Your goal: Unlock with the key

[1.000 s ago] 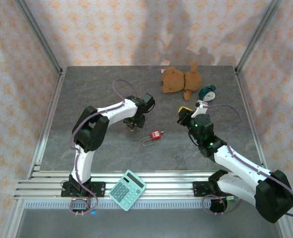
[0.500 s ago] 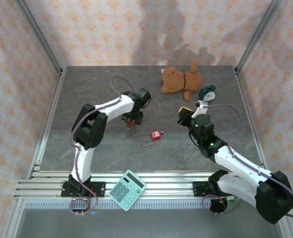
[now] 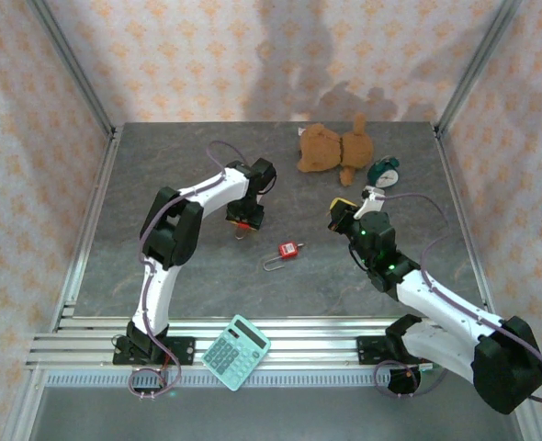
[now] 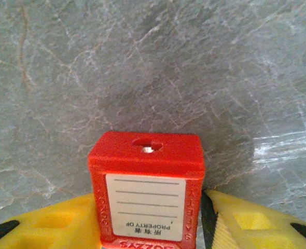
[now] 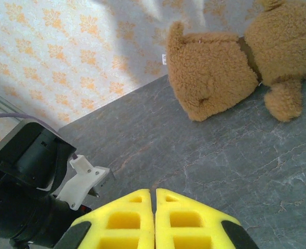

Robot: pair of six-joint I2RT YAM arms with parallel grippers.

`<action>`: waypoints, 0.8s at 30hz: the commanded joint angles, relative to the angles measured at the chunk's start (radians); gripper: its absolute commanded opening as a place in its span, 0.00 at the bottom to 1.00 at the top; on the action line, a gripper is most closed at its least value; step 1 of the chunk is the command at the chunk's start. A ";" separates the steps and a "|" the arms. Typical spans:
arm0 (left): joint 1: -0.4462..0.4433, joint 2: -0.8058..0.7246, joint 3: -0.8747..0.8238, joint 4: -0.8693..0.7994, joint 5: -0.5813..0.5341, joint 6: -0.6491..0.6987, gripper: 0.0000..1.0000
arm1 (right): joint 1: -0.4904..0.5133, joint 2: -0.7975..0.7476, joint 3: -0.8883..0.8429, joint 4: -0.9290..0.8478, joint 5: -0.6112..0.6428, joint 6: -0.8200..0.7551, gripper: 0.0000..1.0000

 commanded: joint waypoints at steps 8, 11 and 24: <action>0.028 0.111 0.068 -0.146 -0.095 0.060 0.46 | 0.006 -0.007 0.008 0.014 0.003 0.003 0.06; 0.028 0.103 0.064 -0.150 -0.097 0.073 0.39 | 0.006 -0.007 0.008 0.017 0.001 0.005 0.06; 0.028 -0.009 0.015 -0.086 -0.088 0.075 0.45 | 0.006 -0.004 0.013 0.014 -0.006 0.005 0.06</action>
